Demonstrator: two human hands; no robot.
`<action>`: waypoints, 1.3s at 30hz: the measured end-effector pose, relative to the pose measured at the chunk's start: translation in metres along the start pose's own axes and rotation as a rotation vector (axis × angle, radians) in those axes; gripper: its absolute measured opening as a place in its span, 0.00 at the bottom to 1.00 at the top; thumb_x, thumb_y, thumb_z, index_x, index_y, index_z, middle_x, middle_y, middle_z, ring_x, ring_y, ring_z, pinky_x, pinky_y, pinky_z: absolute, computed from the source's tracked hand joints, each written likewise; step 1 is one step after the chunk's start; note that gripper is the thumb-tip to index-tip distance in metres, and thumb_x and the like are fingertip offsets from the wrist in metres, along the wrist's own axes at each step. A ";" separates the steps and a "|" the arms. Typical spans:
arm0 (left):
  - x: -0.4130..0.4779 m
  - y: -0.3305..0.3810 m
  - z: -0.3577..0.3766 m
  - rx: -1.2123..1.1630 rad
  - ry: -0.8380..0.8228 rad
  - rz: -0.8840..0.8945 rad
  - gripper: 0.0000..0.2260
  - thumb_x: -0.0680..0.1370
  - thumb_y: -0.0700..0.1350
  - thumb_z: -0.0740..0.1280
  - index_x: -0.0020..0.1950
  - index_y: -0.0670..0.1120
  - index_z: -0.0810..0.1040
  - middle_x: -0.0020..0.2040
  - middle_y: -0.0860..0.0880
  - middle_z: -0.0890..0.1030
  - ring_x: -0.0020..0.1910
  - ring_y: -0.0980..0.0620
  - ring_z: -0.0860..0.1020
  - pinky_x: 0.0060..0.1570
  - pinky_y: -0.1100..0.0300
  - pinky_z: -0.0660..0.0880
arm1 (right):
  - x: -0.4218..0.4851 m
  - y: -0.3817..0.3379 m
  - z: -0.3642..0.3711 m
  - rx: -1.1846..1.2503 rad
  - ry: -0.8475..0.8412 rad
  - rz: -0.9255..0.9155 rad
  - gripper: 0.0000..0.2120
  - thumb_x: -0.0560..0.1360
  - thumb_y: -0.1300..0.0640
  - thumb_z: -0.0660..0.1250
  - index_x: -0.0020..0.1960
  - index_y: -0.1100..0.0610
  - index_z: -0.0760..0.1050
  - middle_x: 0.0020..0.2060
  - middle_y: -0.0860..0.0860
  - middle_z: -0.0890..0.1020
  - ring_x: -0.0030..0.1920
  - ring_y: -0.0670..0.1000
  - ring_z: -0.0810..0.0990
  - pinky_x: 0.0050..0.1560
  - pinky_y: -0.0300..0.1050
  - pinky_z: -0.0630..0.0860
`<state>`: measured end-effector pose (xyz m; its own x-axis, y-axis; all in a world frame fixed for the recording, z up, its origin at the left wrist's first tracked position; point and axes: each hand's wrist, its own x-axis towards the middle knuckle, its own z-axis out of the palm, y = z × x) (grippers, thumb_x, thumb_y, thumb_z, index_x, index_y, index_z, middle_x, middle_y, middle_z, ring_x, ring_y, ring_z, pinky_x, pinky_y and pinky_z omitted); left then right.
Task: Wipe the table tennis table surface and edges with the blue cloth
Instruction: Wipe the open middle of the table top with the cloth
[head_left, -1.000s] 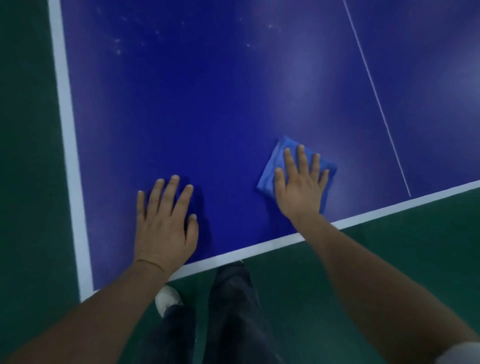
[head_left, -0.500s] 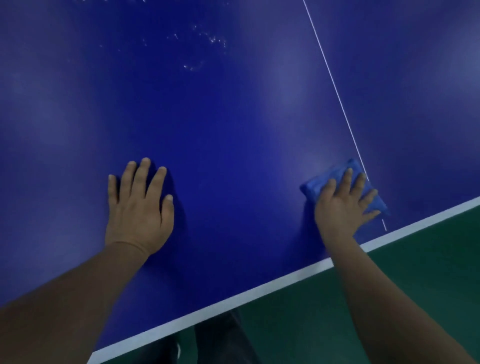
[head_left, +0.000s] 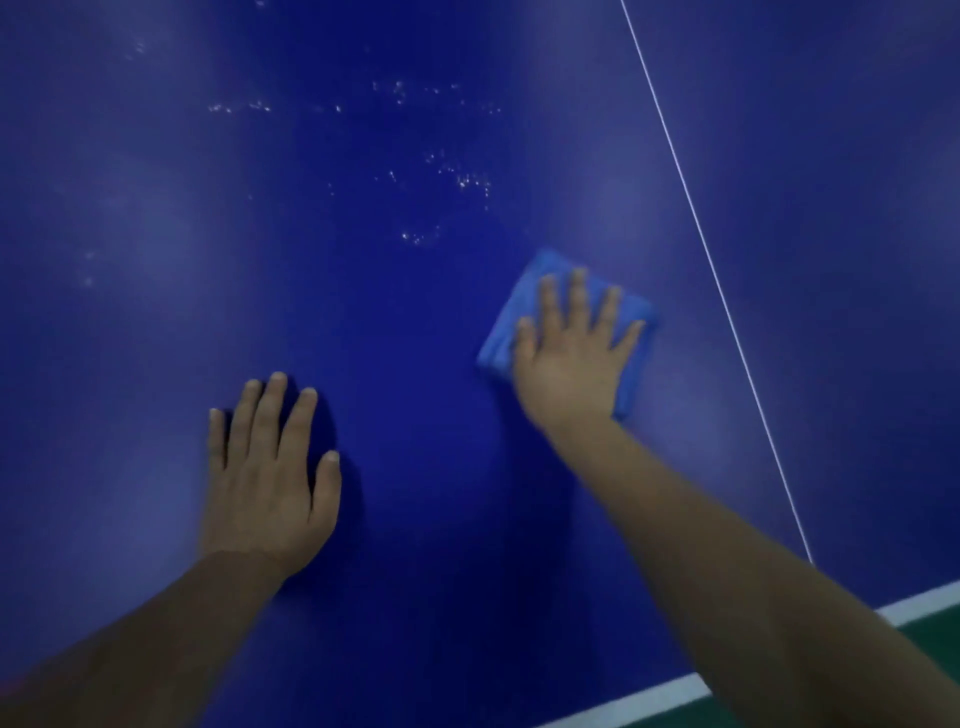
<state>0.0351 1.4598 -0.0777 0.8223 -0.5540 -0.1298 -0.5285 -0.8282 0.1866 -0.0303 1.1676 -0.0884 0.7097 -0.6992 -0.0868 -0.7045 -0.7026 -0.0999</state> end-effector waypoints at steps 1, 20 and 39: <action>0.000 -0.001 0.002 0.008 0.004 0.011 0.31 0.79 0.55 0.51 0.78 0.41 0.64 0.80 0.40 0.60 0.81 0.41 0.53 0.79 0.40 0.46 | -0.009 -0.005 0.003 -0.029 -0.026 -0.175 0.29 0.82 0.39 0.43 0.81 0.46 0.56 0.81 0.49 0.56 0.80 0.62 0.51 0.75 0.71 0.43; 0.003 -0.006 0.005 0.054 -0.012 0.039 0.30 0.77 0.54 0.54 0.76 0.40 0.67 0.78 0.38 0.62 0.79 0.37 0.57 0.78 0.38 0.47 | 0.119 0.016 -0.012 -0.084 0.021 0.026 0.27 0.83 0.41 0.47 0.81 0.45 0.55 0.81 0.48 0.55 0.80 0.61 0.52 0.76 0.69 0.46; 0.003 -0.006 0.007 0.082 -0.040 0.058 0.30 0.77 0.55 0.55 0.76 0.42 0.66 0.79 0.38 0.62 0.79 0.37 0.58 0.77 0.38 0.48 | 0.175 0.041 -0.040 0.109 0.012 0.664 0.28 0.84 0.42 0.42 0.82 0.47 0.48 0.82 0.50 0.46 0.80 0.63 0.43 0.74 0.72 0.40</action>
<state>0.0394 1.4621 -0.0864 0.7818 -0.6026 -0.1602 -0.5916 -0.7980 0.1148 0.0649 1.0110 -0.0684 0.1258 -0.9801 -0.1532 -0.9859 -0.1064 -0.1292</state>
